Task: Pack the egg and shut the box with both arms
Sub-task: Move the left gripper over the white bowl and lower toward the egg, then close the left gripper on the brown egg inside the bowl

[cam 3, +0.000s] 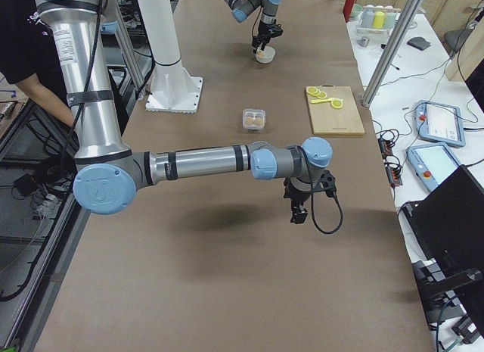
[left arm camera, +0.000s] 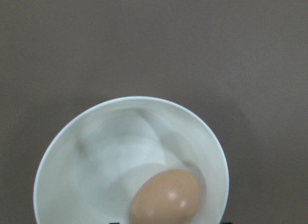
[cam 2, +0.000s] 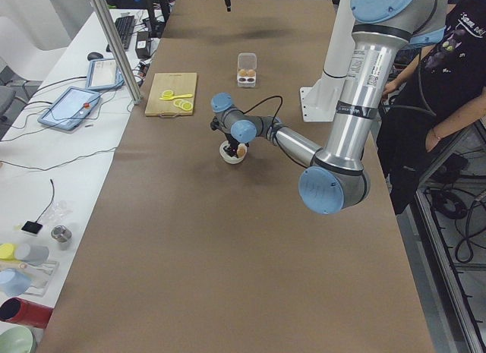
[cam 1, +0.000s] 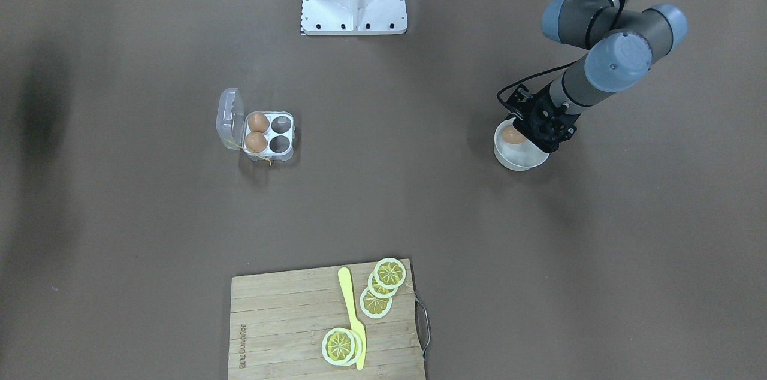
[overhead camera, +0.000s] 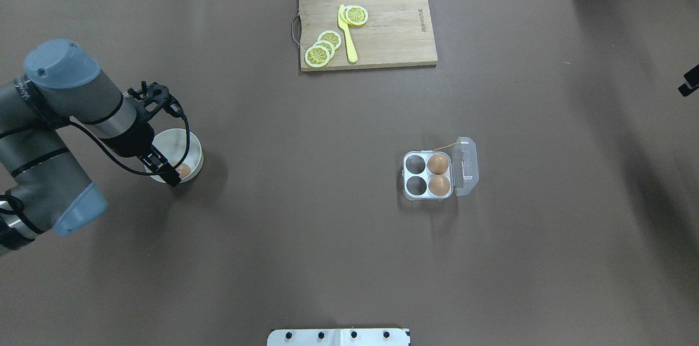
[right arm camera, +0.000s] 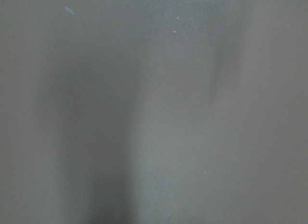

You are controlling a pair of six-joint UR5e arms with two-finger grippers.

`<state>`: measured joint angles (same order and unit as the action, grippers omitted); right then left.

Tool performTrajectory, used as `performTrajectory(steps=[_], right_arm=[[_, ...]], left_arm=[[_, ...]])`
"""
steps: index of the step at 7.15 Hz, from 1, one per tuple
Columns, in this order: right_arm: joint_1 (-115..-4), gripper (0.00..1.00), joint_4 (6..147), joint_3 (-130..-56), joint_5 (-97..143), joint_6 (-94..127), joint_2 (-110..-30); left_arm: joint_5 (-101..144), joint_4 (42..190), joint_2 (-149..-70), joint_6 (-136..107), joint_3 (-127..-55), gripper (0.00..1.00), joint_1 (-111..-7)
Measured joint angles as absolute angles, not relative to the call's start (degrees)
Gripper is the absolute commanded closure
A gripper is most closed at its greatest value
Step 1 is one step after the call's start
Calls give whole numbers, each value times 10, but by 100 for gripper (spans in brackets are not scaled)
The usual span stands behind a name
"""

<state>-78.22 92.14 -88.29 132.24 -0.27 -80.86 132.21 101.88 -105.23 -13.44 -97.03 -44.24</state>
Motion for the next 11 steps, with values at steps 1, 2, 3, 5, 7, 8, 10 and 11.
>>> performTrajectory(steps=[1,2,3,5,7,8,10,11], right_arm=[[-782,0,921,-883,1323,-3,-809],[-782,0,921,-883,1323,-2,-809],[-782,0,921,-883,1323,-2,-809],[-782,0,922,-882,1322,-1,-809],[-782,0,922,-881,1322,-1,-809],[-782,0,922,-881,1322,0,-809],[-782,0,921,-881,1322,0,-809],[-782,0,921,-881,1322,0,-809]], left_arm=[[1322,1018,-1054,-133,-970,31,-442],[1323,1017,-1056,-133,-970,34,-442],[1323,1016,-1058,-133,-970,34,-442],[1324,1015,-1066,-133,-966,34,-442],[1322,1014,-1069,-130,-959,34,-444],[1322,1014,-1069,-126,-956,42,-446],[1322,1015,-1070,-121,-949,42,-446],[1322,1015,-1071,-120,-947,42,-446]])
